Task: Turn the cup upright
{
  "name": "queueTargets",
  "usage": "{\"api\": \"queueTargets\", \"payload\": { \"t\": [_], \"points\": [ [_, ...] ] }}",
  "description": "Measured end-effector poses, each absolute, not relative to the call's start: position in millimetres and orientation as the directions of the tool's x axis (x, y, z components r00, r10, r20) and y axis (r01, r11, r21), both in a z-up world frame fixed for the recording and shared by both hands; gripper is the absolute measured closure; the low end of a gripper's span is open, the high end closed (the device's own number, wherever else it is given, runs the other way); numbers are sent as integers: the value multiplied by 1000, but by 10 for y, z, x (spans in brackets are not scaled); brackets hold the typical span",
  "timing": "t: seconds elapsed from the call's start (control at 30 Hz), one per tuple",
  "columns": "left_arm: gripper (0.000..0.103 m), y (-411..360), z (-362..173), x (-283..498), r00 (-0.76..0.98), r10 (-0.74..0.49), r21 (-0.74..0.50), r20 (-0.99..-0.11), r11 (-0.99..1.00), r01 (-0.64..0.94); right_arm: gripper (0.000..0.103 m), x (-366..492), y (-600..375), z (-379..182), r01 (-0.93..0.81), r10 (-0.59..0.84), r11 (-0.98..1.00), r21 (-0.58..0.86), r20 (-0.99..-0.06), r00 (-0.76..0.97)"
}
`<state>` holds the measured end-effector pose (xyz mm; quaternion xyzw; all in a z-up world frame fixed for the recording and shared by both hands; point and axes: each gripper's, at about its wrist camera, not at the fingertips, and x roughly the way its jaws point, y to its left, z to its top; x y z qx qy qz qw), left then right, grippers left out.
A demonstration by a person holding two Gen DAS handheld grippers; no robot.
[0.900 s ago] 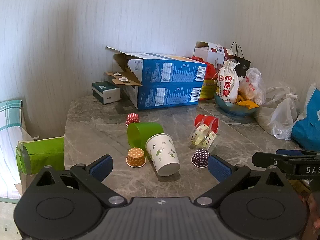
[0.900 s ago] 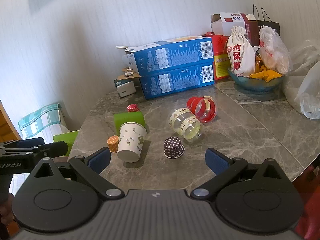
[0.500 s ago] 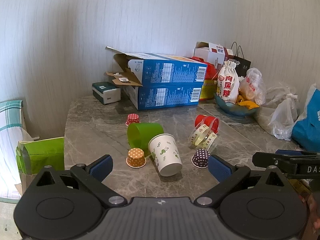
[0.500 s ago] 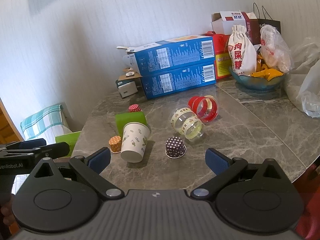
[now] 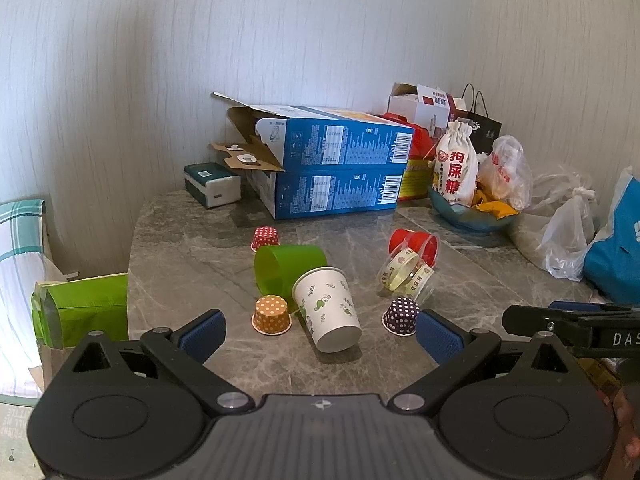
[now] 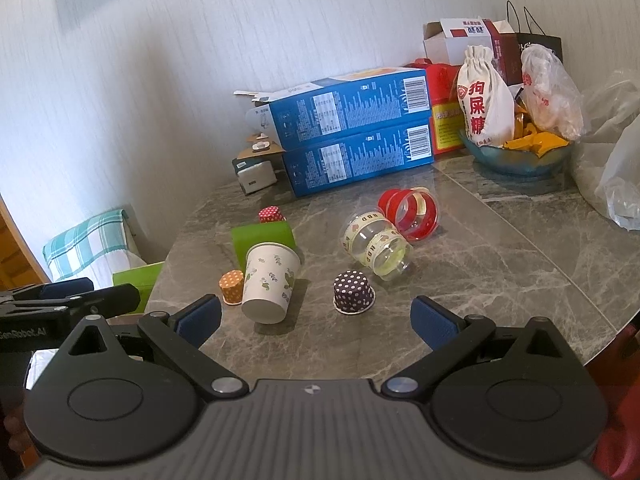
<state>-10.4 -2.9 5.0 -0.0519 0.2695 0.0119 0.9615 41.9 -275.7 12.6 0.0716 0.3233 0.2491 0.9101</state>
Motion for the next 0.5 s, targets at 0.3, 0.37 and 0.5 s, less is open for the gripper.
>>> {"api": "queueTargets", "payload": {
  "t": [0.3,0.37,0.5],
  "points": [
    [1,-24,43,-89,851,-8,-96,-524,994,-50,1,416,-2782,118,-407,505,863,300,-552,663],
    [1,-23,39,-87,851,-7,-96,-526,994,-51,1,417,-2782,119,-408,507,862,301,-552,663],
    [1,-9,38,-78,849,-8,-99,-528,994,-53,1,423,-2784,118,-408,506,862,301,-552,663]
  ]
}}
